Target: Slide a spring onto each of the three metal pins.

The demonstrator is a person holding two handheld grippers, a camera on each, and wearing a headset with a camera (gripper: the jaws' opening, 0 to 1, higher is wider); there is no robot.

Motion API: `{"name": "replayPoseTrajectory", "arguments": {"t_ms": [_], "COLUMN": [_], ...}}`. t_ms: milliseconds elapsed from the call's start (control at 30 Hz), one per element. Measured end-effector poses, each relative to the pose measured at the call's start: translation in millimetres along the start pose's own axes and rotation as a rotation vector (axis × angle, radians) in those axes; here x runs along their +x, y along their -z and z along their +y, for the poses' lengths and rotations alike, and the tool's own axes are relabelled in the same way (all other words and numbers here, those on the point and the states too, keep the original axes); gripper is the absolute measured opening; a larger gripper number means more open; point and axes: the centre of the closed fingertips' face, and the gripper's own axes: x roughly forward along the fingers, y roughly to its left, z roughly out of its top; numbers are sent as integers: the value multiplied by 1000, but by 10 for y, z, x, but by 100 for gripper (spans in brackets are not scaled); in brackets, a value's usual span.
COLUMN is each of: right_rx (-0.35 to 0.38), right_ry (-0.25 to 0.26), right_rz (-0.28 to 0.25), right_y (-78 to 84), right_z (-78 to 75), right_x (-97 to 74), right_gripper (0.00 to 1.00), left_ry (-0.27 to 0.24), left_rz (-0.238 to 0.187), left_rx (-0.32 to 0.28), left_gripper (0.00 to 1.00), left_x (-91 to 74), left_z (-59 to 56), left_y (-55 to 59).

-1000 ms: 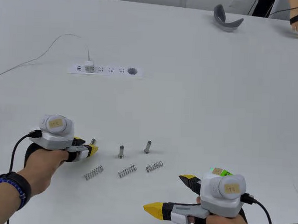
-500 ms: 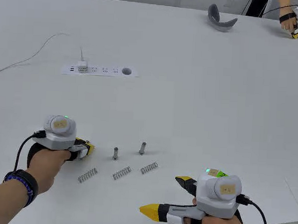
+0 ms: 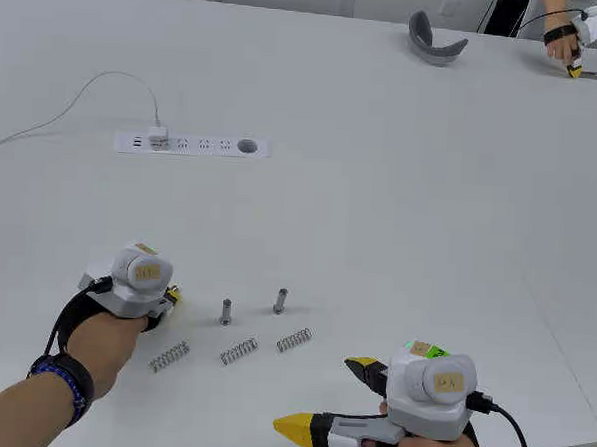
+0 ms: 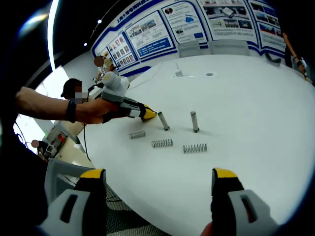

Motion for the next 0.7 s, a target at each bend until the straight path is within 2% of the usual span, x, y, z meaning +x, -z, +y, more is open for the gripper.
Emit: {"name": "replayPoseTrajectory", "arguments": {"t_ms": [67,133,167,400,600,667,700], "right_rx": [7,12,12,27,27,25,24], "right_ry": [0,0,0,12,11,10,9], "right_rz": [-4,-7,-7,-21,-28,-25,-26], "right_y": [-2,-2,-1,-29,-43,-35,-33], "right_z": [0,0,0,-37,-54,-55,-52], "right_x": [-3,-4,-7,-20,-24,-22,-22], "right_gripper": [90,90,89,89,89,89,89], "left_ry": [5,7,10,16,15,12,9], "left_rz": [4,11,-2,-53,-81,-85,-83], "left_rx": [-23,-73,-90,-128,-181,-188,-195], "left_gripper": [8,8,8,8,8,8,8], "left_x": [7,-4,-34,-244,-382,-390,-421], "left_z": [29,42,38,29,42,86,64], "left_y": [11,45,45,-3,39,53,87]}}
